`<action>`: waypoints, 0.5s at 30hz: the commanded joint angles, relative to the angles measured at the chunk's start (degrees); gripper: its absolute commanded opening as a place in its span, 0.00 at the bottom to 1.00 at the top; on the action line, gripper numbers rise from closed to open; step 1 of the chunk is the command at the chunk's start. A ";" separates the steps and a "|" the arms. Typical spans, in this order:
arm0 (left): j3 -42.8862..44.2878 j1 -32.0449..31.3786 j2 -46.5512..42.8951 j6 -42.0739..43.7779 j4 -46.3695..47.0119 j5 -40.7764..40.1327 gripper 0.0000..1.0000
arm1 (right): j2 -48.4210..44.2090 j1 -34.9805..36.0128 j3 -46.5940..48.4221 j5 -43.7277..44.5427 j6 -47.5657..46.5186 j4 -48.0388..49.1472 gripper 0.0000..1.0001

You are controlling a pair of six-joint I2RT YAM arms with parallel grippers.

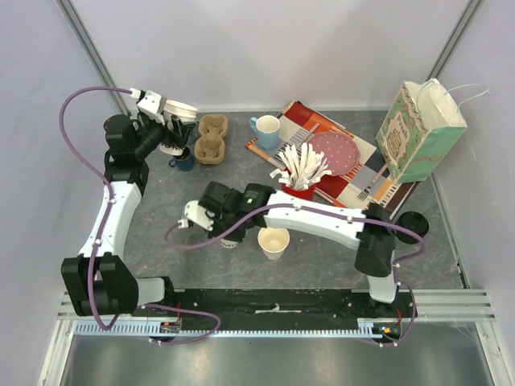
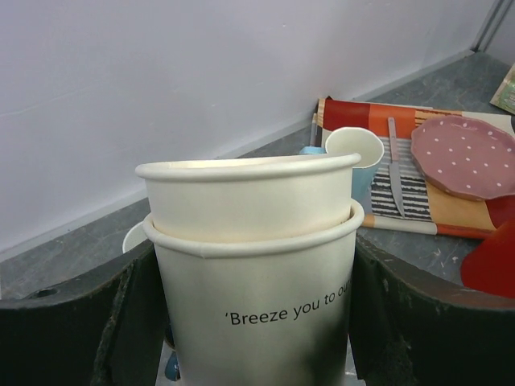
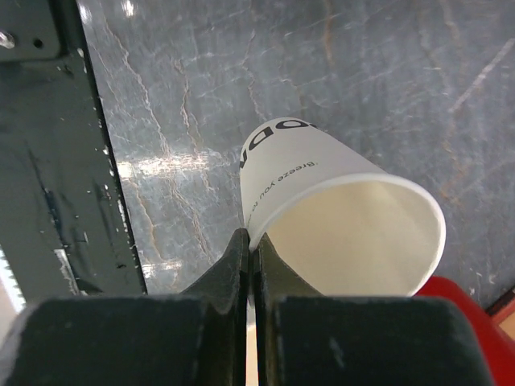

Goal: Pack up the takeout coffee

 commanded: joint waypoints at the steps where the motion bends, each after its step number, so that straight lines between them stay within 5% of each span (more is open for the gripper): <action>1: 1.07 0.20 -0.15 -1.17 -0.95 2.01 0.54 | 4.34 2.04 1.33 4.87 -5.25 0.10 0.00; 7: 0.80 0.38 0.29 -0.64 -0.86 3.06 0.54 | 7.94 2.83 1.50 6.62 -6.31 -0.69 0.09; 10: 0.45 0.38 0.38 -0.46 -0.95 4.73 0.54 | 8.48 3.18 2.03 7.24 -5.61 -1.30 0.32; 11: 0.36 0.29 0.29 -0.38 -0.95 5.17 0.54 | 8.48 3.10 2.21 7.07 -5.35 -1.57 0.48; 15: -0.34 0.38 0.55 -0.11 -0.86 8.23 0.55 | 7.78 3.18 3.08 6.89 -4.20 -2.01 0.72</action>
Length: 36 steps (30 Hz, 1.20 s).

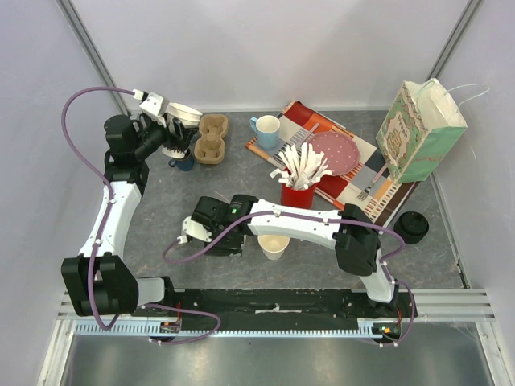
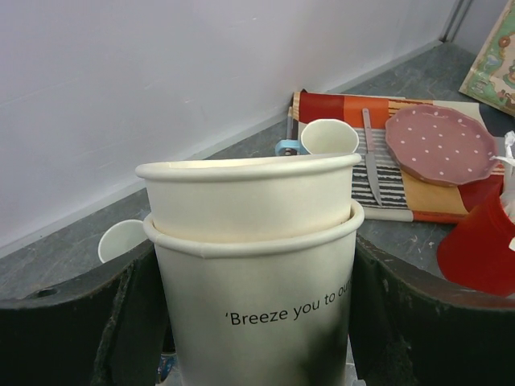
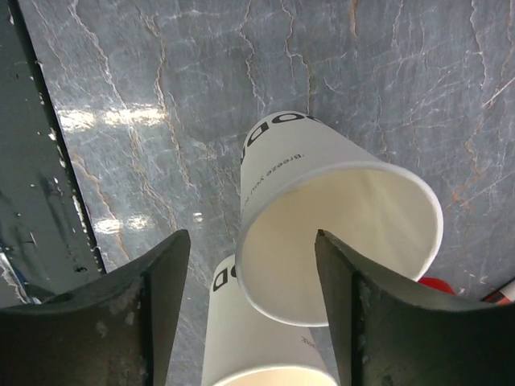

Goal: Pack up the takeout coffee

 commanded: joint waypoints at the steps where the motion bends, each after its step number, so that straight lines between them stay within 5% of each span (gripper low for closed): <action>1: -0.38 0.27 0.38 -0.13 0.95 4.96 0.55 | -1.04 0.49 3.13 0.88 0.69 -0.59 0.73; 11: -2.40 0.18 -1.11 3.03 -0.98 20.69 0.56 | -17.36 -1.69 13.77 -14.05 -0.80 3.25 0.80; 18: -2.85 -0.96 -1.99 8.29 -6.69 33.00 0.56 | -34.95 -19.09 1.29 -21.53 8.33 24.54 0.77; 29: -2.67 -2.89 -3.14 15.24 -16.45 37.66 0.56 | -18.63 -26.40 13.41 -29.53 25.29 24.63 0.92; 36: -2.32 -5.18 -3.05 19.20 -20.41 38.02 0.56 | -13.08 -26.40 14.47 -33.66 29.43 27.27 0.87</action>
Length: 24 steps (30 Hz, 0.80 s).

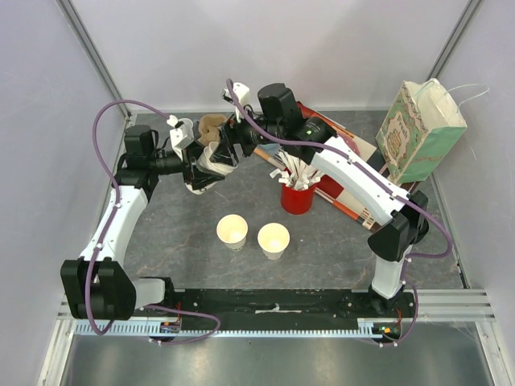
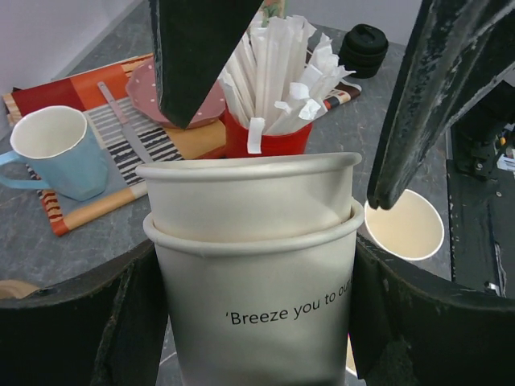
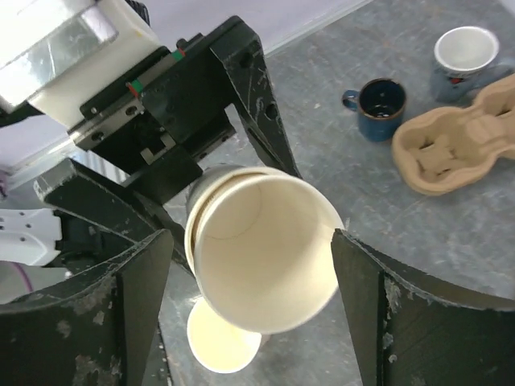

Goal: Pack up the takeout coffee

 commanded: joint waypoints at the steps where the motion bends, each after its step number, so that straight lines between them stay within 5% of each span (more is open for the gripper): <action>1: 0.57 -0.74 -1.37 4.54 -2.40 2.85 0.56 | -0.99 0.13 2.23 -5.96 4.54 4.39 0.82; 7: 0.74 -0.92 -1.28 5.59 -2.84 1.71 0.56 | 0.42 0.14 0.74 -9.15 6.30 5.98 0.57; 20: 1.62 -0.92 -0.58 5.94 -2.84 1.09 0.56 | 1.29 0.31 -2.08 -8.35 6.57 4.75 0.55; 24: 1.88 -1.00 -0.23 5.94 -2.84 1.09 0.56 | 2.52 1.27 -1.64 -9.06 6.30 3.96 0.47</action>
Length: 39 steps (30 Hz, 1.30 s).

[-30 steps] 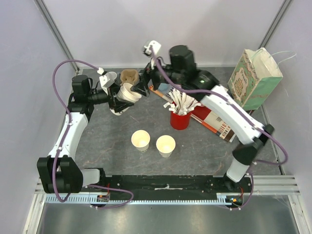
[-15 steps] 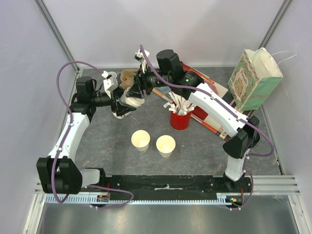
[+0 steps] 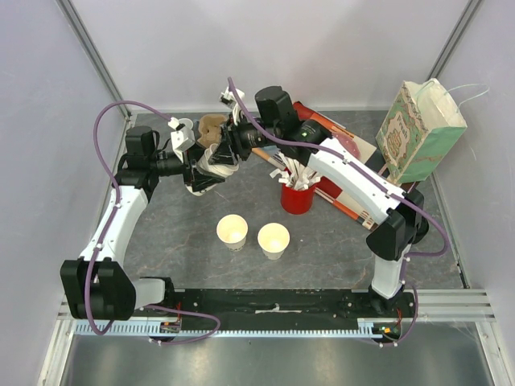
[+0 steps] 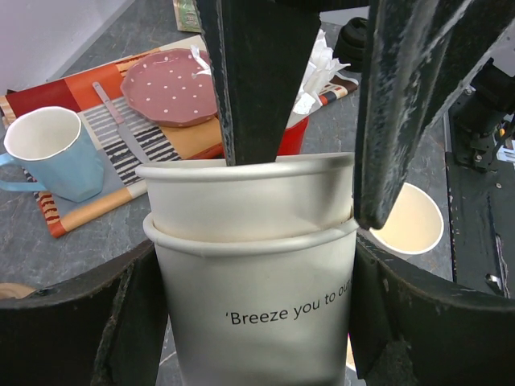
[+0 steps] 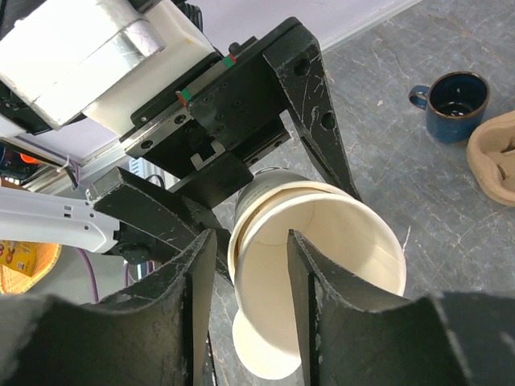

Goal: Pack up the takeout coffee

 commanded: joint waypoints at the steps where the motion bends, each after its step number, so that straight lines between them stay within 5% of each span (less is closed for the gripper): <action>1: 1.97 -0.24 -0.11 2.27 0.05 0.37 0.56 | 1.71 1.28 0.63 -0.51 -0.63 -0.20 0.47; 8: 2.24 -0.24 0.32 2.62 0.05 -1.39 0.56 | 3.13 1.89 2.83 -1.03 -2.65 -3.19 0.41; 13: 2.15 -0.24 0.59 2.80 0.05 -2.35 0.60 | 3.13 1.81 3.10 -0.25 -3.35 -3.36 0.14; 15: 2.24 -0.24 0.76 2.45 0.14 -4.10 0.75 | 3.48 1.81 3.79 1.68 -3.97 -4.32 0.04; 17: 1.89 -0.24 0.85 0.69 1.62 -9.80 0.91 | 4.00 1.81 5.46 5.88 -5.54 -5.55 0.04; 20: 0.92 -0.15 0.77 -1.15 3.64 -20.43 0.98 | 6.11 1.89 8.01 13.00 -8.00 -8.54 0.03; 24: -0.40 -0.06 0.42 -0.46 3.48 -28.10 1.00 | 10.84 1.81 9.69 28.98 -10.47 -11.53 0.00; 29: -2.33 -0.06 -0.03 0.77 2.43 -33.72 1.00 | 16.30 2.07 11.79 32.27 -11.44 -11.63 0.00; 33: -1.72 0.02 0.15 -0.45 -0.30 -45.56 0.99 | 21.22 2.95 13.64 35.61 -13.44 -12.24 0.00; 39: -2.24 0.99 -0.90 -1.86 -1.09 -49.73 0.99 | 26.50 5.67 15.93 42.20 -17.41 -16.19 0.00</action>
